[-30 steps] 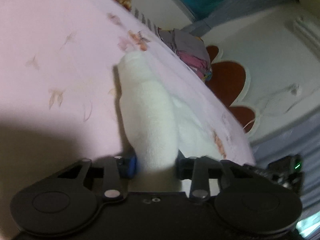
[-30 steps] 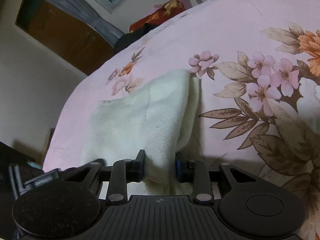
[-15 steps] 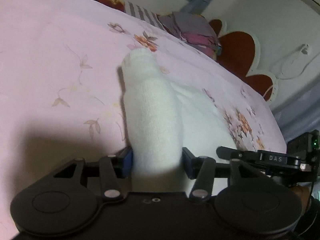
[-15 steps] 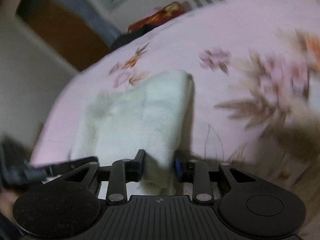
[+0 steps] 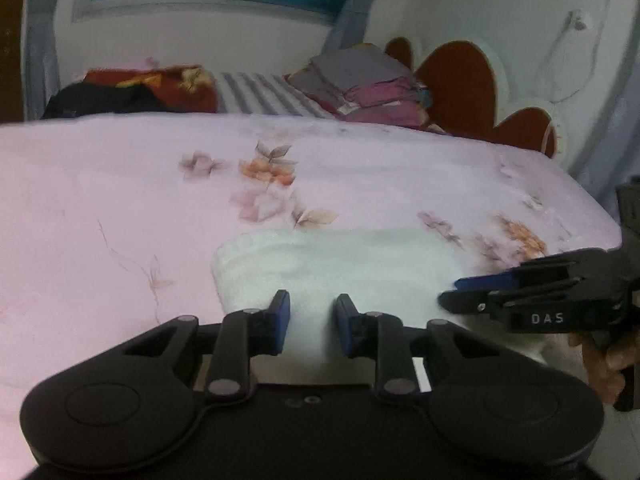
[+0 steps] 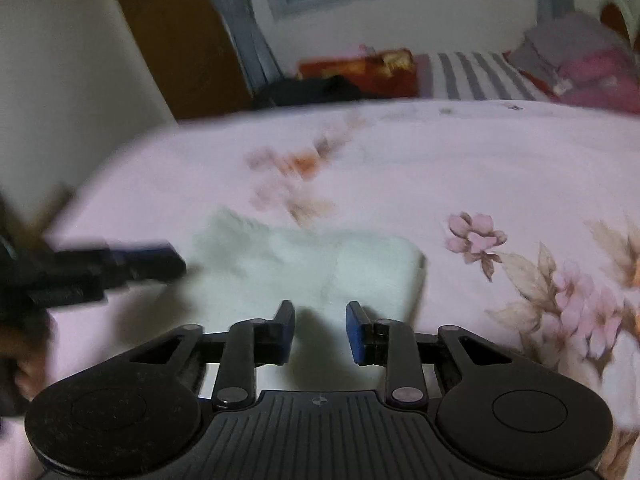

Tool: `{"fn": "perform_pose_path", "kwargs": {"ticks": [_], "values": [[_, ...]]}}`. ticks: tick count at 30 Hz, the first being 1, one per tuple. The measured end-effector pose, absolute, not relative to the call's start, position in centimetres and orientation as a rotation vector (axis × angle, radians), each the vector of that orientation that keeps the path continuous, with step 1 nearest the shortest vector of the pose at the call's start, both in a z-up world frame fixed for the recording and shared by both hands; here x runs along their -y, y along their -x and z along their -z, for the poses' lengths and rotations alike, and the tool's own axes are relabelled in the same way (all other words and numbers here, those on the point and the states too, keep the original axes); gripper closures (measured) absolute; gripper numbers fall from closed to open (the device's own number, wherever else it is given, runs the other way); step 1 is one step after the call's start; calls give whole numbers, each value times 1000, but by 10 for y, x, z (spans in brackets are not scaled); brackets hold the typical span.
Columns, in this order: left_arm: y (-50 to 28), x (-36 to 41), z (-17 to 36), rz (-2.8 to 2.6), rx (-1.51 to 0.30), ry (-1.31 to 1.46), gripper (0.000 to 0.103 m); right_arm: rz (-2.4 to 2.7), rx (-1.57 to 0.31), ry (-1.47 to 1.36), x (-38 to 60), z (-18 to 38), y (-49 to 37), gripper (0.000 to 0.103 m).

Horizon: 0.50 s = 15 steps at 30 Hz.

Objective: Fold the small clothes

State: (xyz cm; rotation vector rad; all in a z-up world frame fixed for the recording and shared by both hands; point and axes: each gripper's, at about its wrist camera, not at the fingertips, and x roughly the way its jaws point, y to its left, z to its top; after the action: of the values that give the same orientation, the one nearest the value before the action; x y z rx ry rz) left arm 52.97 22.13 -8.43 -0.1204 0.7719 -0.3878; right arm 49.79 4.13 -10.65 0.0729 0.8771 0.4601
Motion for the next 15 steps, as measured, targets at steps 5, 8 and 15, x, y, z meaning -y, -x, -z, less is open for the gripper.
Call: {"fn": "perform_pose_path", "kwargs": {"ticks": [5, 8, 15], "values": [[-523, -228, 79, 384, -791, 127, 76, -405, -886, -36, -40, 120, -501, 73], [-499, -230, 57, 407, -741, 90, 78, -377, -863, 1, -41, 114, -492, 73], [-457, -223, 78, 428, -757, 119, 84, -487, -790, 126, -67, 96, -436, 73]]}}
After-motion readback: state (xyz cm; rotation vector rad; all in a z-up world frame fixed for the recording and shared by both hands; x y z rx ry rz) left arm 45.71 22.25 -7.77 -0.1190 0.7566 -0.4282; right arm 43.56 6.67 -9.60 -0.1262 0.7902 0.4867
